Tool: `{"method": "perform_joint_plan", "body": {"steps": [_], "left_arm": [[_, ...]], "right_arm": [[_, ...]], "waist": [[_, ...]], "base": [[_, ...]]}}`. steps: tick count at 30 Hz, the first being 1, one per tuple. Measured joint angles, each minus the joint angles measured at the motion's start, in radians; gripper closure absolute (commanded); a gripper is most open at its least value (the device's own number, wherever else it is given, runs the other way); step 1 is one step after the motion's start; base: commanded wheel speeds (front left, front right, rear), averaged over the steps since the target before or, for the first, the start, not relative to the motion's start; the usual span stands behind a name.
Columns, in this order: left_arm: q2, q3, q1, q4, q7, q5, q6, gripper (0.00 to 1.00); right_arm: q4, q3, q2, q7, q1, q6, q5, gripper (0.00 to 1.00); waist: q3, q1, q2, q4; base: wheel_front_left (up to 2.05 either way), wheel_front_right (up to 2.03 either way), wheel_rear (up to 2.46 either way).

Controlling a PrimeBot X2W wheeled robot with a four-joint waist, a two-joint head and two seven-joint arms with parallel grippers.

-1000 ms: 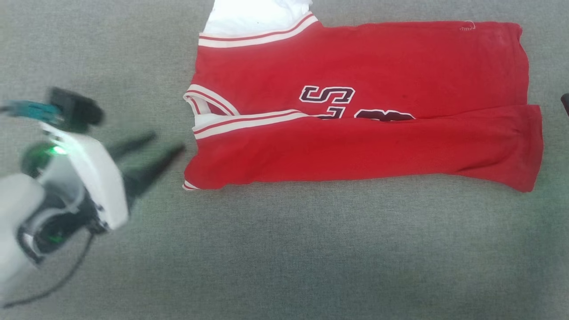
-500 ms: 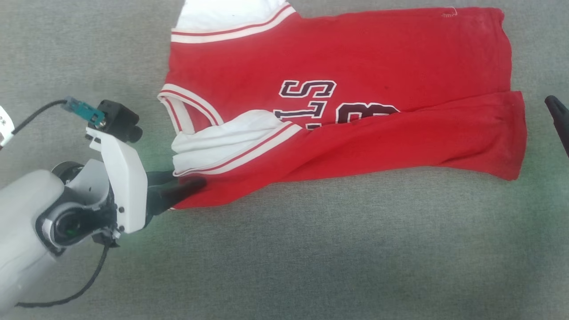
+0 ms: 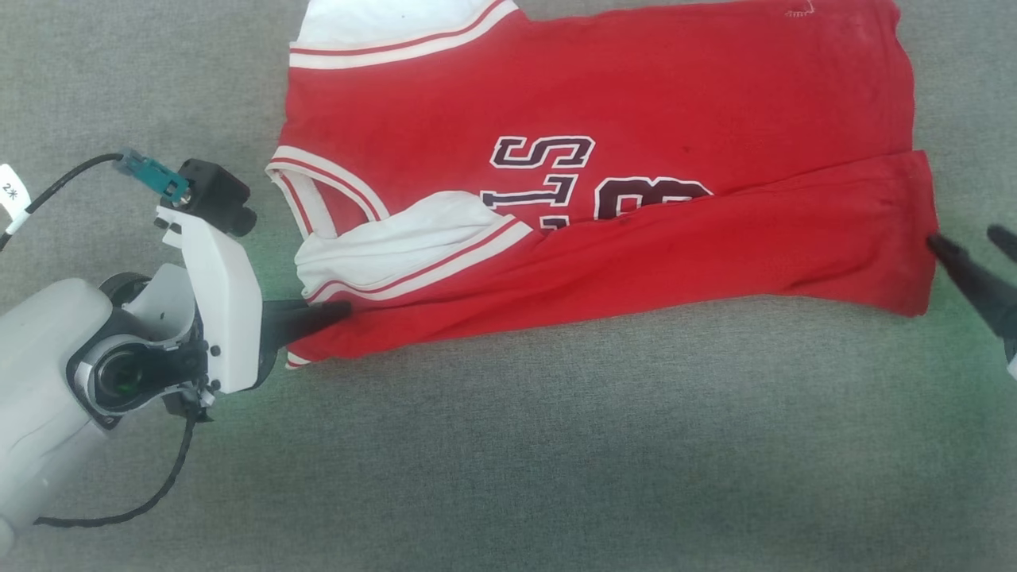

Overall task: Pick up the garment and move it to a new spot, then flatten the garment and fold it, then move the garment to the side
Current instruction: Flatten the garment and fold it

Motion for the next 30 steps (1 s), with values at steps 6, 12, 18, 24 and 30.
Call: {"method": "perform_joint_plan", "body": {"steps": [6,12,18,24,30], "left_arm": [[-0.02,0.0,-0.013,-0.004,-0.009,0.022,-0.009,1.0],[-0.049,0.001,-0.035,-0.007,-0.018,0.037,-0.022,1.0],[-0.076,-0.001,-0.046,0.007,-0.032,0.047,-0.03,1.0],[-0.083,0.0,-0.025,0.01,-0.07,0.046,-0.031,1.0],[-0.025,0.005,0.054,-0.062,-0.11,0.022,-0.031,1.0]], "right_arm": [[-0.007,0.067,-0.085,0.213,-0.017,0.0,-0.017,0.0],[0.064,0.121,-0.07,0.291,-0.118,0.0,-0.078,0.0],[0.11,0.151,-0.061,0.342,-0.156,0.0,-0.115,1.0],[0.103,0.123,-0.042,0.325,-0.125,0.0,-0.098,1.0],[0.078,0.081,-0.073,0.303,-0.038,0.0,-0.038,1.0]], "waist": [[0.013,0.0,0.0,0.013],[0.042,0.0,0.0,0.03],[0.053,0.0,0.0,0.053],[0.024,-0.0001,0.0,0.061],[-0.032,0.0,0.0,0.068]], "base": [[0.0,0.0,0.0],[0.0,0.0,0.0],[0.0,0.0,0.0],[0.0,0.0,0.0],[0.0,0.0,0.0]]}}
